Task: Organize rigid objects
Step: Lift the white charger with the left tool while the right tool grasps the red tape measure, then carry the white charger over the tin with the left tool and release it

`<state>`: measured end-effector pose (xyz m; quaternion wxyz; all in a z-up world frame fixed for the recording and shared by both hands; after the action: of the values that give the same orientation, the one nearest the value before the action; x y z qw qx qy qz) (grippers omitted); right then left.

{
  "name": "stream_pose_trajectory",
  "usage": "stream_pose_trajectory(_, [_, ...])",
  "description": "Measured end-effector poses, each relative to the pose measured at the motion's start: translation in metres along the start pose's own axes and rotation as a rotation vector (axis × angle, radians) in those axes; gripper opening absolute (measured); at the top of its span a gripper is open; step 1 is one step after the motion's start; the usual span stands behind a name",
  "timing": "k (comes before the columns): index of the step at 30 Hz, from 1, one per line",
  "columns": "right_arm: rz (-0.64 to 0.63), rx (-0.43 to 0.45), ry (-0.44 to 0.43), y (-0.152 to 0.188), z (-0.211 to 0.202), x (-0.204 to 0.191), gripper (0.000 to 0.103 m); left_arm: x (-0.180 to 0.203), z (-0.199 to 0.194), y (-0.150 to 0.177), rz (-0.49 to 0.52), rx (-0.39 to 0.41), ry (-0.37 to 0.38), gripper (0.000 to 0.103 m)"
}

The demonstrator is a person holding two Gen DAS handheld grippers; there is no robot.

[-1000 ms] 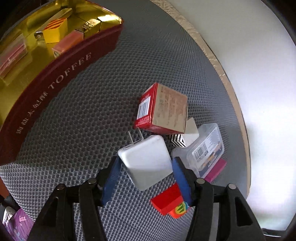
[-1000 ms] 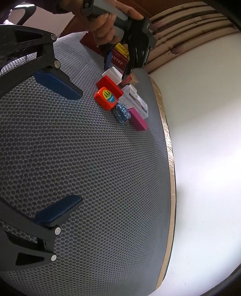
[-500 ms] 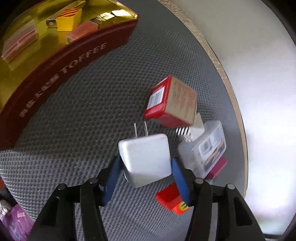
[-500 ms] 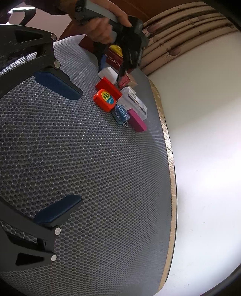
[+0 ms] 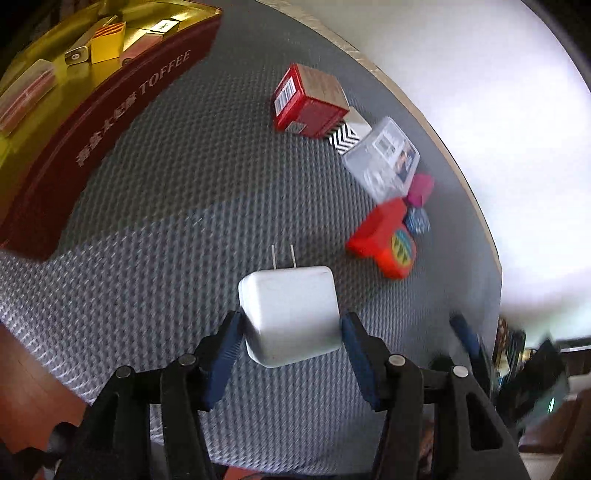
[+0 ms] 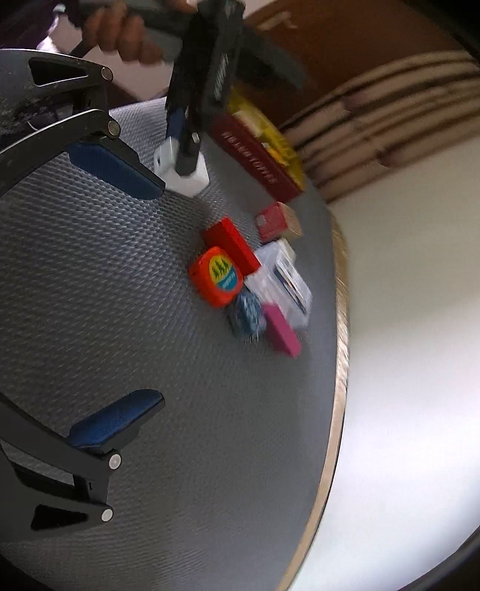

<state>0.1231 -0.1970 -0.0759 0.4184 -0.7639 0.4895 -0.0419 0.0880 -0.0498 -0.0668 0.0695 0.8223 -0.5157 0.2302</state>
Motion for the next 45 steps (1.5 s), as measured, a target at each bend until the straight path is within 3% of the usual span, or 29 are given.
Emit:
stream_pose_trajectory(4, [-0.070, -0.058, -0.028, -0.017, 0.030, -0.009, 0.099, -0.006, -0.009, 0.002, 0.029, 0.006, 0.005, 0.057])
stream_pose_trajectory(8, [-0.097, -0.124, -0.035, -0.026, 0.056, -0.005, 0.077, -0.013, -0.017, -0.006, 0.052, 0.024, 0.008, 0.057])
stream_pose_trajectory(14, [-0.143, -0.184, -0.068, -0.034, 0.078, -0.010, 0.077, -0.034, -0.042, 0.002, 0.087, 0.022, 0.010, 0.055])
stream_pose_trajectory(18, [-0.195, -0.201, -0.078, -0.037, 0.088, -0.018, 0.075, -0.015, -0.026, -0.001, 0.101, 0.022, 0.006, 0.055])
stream_pose_trajectory(22, [-0.238, -0.191, -0.040, -0.035, 0.089, -0.021, 0.050, -0.008, -0.018, -0.003, 0.113, 0.032, 0.001, 0.055])
stream_pose_trajectory(27, [-0.209, -0.166, -0.008, -0.025, 0.076, -0.015, 0.050, -0.002, -0.028, 0.000, 0.150, 0.050, -0.008, 0.054])
stream_pose_trajectory(28, [-0.199, -0.161, -0.001, -0.021, 0.071, -0.014, 0.050, -0.002, -0.029, 0.001, 0.152, 0.049, -0.007, 0.052])
stream_pose_trajectory(29, [-0.188, -0.158, 0.000, -0.017, 0.067, -0.014, 0.050, -0.002, -0.032, 0.002, 0.153, 0.050, 0.004, 0.040])
stream_pose_trajectory(31, [-0.160, -0.144, -0.001, -0.010, 0.058, -0.013, 0.050, 0.001, -0.039, 0.004, 0.168, 0.046, 0.023, 0.038])
stream_pose_trajectory(38, [-0.089, -0.103, 0.009, 0.006, 0.038, -0.011, 0.050, 0.000, -0.076, -0.007, 0.198, 0.113, 0.011, 0.038])
stream_pose_trajectory(42, [-0.069, -0.094, 0.008, 0.005, 0.036, -0.008, 0.050, -0.002, -0.069, -0.002, 0.246, 0.042, -0.034, 0.043])
stream_pose_trajectory(45, [-0.054, -0.100, 0.001, 0.005, 0.036, -0.006, 0.050, -0.007, -0.054, 0.005, 0.242, 0.019, -0.037, 0.053])
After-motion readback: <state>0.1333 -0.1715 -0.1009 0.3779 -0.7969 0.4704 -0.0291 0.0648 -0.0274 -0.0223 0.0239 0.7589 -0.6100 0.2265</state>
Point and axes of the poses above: each gripper's, at about its wrist camera, not at the fingertips, and z roughly the way its jaws point, x to its right, y to its underside, the point moved 7 cm from there along z, roughly the way its jaws point
